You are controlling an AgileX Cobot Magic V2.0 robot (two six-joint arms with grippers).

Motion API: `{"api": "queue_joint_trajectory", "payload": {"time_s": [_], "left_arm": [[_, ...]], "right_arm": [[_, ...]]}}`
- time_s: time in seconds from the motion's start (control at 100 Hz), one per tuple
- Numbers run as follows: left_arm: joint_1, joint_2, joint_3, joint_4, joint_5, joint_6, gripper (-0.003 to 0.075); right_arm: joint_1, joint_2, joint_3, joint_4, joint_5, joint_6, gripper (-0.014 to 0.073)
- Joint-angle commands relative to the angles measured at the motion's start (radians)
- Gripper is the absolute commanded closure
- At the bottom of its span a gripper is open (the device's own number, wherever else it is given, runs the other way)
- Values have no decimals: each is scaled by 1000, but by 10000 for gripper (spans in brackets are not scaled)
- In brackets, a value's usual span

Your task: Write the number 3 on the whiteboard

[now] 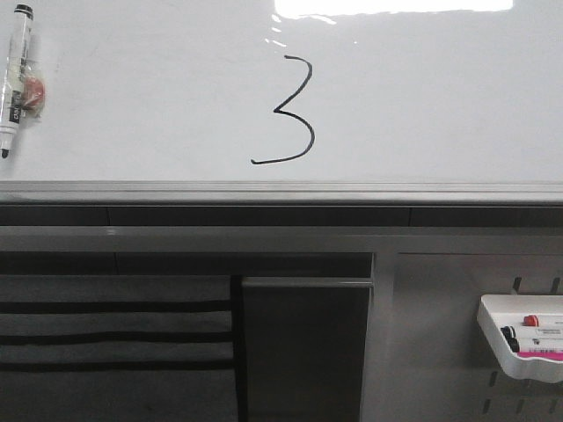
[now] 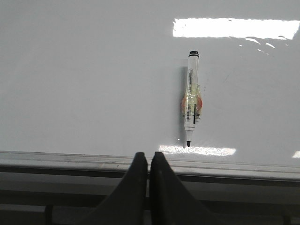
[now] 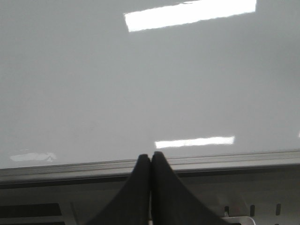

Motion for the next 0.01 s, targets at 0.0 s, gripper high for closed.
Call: {"api": "queue_joint_trajectory", "payload": {"time_s": [0.0], "left_arm": [[-9,-27,5,0,-75,-8,741]], "right_arm": [[-8,-14,28,-1,-83,-2,658]]}}
